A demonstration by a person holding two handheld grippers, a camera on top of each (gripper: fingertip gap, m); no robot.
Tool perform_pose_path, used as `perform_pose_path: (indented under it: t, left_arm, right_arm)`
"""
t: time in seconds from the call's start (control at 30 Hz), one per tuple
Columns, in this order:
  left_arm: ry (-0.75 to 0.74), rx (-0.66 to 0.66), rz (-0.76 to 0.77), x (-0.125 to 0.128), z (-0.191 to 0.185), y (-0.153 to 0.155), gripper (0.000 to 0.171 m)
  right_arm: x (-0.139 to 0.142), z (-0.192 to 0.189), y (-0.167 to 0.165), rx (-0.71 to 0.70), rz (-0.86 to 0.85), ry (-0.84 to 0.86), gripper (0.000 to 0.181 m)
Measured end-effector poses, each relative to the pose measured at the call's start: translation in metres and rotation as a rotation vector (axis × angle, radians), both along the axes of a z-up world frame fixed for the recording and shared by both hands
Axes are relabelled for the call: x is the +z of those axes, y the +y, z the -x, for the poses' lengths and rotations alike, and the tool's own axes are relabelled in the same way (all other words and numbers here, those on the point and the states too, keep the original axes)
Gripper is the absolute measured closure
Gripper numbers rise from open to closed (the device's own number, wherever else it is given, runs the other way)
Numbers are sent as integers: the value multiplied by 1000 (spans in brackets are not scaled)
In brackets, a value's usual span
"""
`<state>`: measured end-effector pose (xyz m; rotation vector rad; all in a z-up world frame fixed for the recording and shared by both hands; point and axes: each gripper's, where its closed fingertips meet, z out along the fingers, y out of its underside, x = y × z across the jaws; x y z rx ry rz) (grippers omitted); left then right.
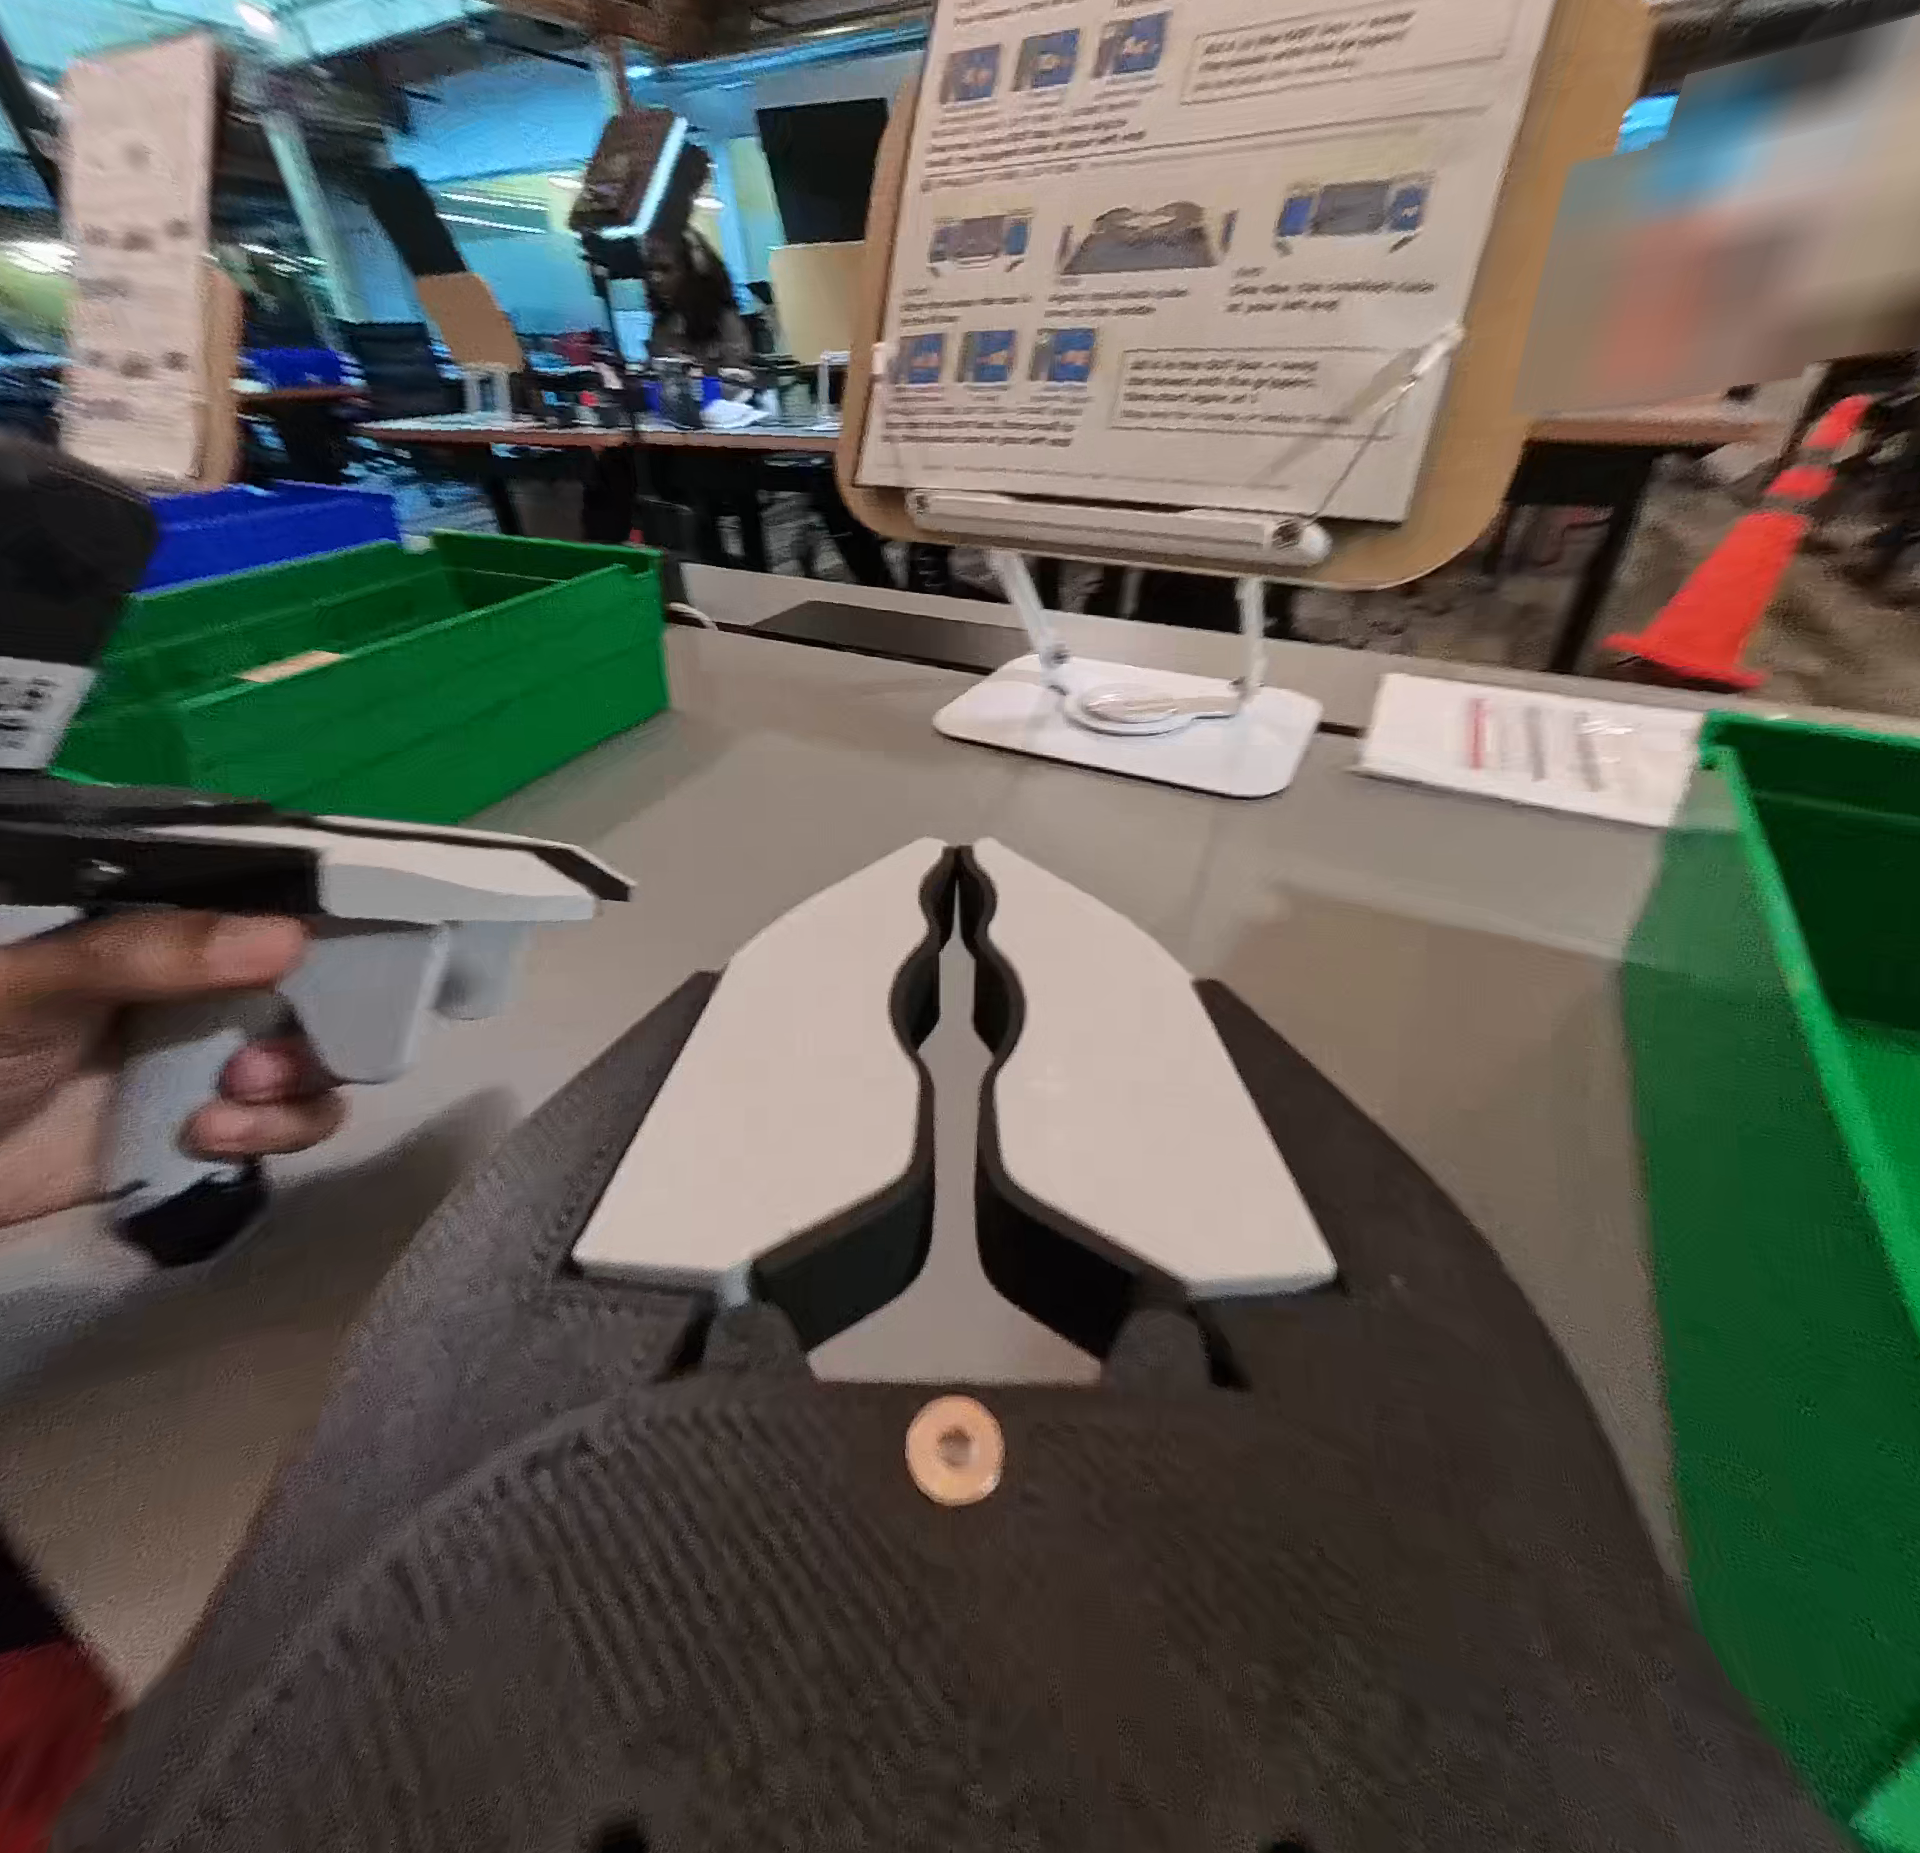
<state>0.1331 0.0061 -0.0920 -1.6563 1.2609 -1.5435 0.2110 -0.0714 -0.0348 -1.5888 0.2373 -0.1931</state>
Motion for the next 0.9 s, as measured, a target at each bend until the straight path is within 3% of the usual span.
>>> perform_pose_path:
  t: [0.07,0.17,0.23,0.33,0.57,0.73,0.9]
  left_arm:
    - [4,-2,-1,0,0,-1,131]
    - [6,19,-8,-1,-1,2,126]
    - [-9,29,1,2,0,3,129]
    - [2,27,28,2,1,4,125]
    - [28,48,-22,1,0,6,110]
    - [14,151,-112,9,3,26,107]
    - [4,230,-102,14,9,48,108]
  right_arm:
    - [1,4,1,34,-6,51,181]
    - [-5,1,1,7,35,-1,181]
    - [-6,15,2,100,43,-42,181]
    - [1,24,1,180,-22,39,180]
    - [-22,19,9,191,51,104,145]
    - [-25,27,12,228,61,156,142]
    - [-33,26,13,239,85,237,141]
